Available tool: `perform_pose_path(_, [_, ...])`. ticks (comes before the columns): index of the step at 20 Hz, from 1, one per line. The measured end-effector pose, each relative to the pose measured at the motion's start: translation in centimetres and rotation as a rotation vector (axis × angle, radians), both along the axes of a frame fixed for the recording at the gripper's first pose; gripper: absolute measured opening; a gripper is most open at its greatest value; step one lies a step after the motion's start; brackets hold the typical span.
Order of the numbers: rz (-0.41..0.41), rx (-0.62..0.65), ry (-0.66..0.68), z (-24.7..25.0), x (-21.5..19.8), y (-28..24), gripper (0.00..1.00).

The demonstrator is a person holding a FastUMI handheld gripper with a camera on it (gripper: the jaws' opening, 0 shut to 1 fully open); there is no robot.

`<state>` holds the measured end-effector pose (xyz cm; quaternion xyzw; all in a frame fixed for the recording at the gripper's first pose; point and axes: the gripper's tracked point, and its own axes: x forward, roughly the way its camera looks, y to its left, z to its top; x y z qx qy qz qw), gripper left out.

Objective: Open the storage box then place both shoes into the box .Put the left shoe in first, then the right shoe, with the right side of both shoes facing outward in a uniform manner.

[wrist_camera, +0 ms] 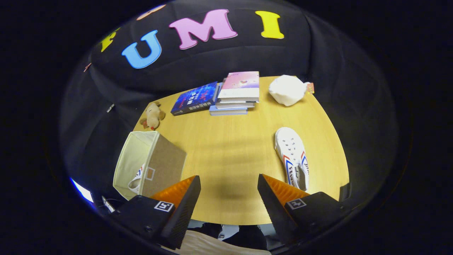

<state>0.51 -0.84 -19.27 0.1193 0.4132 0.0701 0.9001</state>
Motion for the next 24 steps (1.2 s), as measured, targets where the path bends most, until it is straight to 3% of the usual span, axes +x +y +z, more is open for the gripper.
perform_pose_path(8, [-0.071, -0.1, 0.117, -7.1, 3.1, -13.3, 0.99])
perform_pose_path(19, [-0.072, -0.164, 0.26, -14.4, 5.2, -18.2, 0.99])
perform_pose_path(24, [-0.04, -0.146, 0.306, -16.4, 5.3, -17.7, 0.97])
